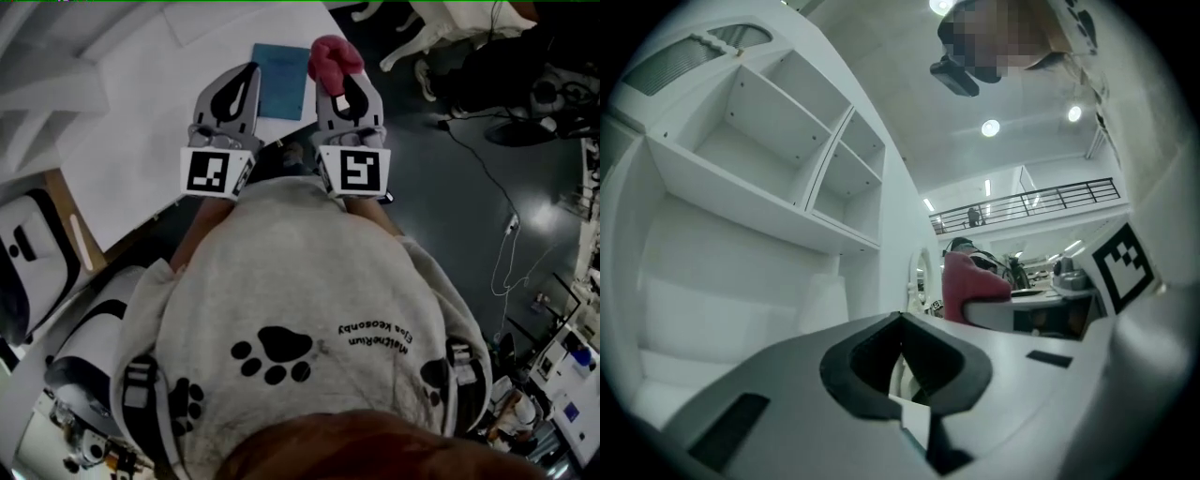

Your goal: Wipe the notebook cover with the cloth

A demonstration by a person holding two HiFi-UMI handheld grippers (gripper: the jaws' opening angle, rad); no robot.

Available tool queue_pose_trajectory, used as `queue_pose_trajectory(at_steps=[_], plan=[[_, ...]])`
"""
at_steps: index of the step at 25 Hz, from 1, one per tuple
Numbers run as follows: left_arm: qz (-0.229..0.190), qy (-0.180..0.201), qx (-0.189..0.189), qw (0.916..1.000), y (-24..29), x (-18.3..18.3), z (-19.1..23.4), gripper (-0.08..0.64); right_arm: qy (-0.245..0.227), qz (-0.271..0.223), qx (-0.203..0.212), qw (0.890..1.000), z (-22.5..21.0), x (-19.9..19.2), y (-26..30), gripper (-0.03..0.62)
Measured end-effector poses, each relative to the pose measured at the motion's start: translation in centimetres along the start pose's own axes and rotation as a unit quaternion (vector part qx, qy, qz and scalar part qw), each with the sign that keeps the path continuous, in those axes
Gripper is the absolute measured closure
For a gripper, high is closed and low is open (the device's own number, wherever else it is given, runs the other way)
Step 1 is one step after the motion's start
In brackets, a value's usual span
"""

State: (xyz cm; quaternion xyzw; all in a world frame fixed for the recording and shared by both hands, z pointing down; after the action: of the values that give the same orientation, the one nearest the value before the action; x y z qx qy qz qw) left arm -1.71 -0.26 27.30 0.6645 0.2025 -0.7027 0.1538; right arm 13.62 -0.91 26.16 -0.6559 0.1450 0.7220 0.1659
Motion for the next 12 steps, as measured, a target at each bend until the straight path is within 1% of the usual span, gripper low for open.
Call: queue_pose_trajectory(at_steps=[2,5,9,12], plan=[[0.002,0.011,0.011,0.9999,0.8,-0.2,0.9,0.548,-0.001,0.002,0.016,1.000,-0.3,0.0,1.5,0.531],[0.003,0.014,0.027,0.9995,2.1,-0.8,1.6,0.548,-0.001,0.004,0.038,0.999,-0.9,-0.7,3.2,0.531],[0.013,0.004,0.038,0.9992,3.6,-1.1,1.6,0.548,0.001,0.011,0.059,0.998,-1.8,-1.3,4.6,0.531],[0.024,0.002,0.044,0.9987,3.6,-1.6,2.3,0.548,-0.001,0.018,0.072,0.997,-1.2,-1.7,5.4,0.532]])
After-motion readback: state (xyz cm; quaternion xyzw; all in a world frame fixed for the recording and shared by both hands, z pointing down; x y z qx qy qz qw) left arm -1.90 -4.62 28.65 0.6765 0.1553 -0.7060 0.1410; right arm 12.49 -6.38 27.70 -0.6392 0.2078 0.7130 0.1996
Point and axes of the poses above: the fingertips, and each gripper's own axes: y forward along the fingers, z to its left, x out of its top, the point moved 6 cm from there along -y, backward along the fingers
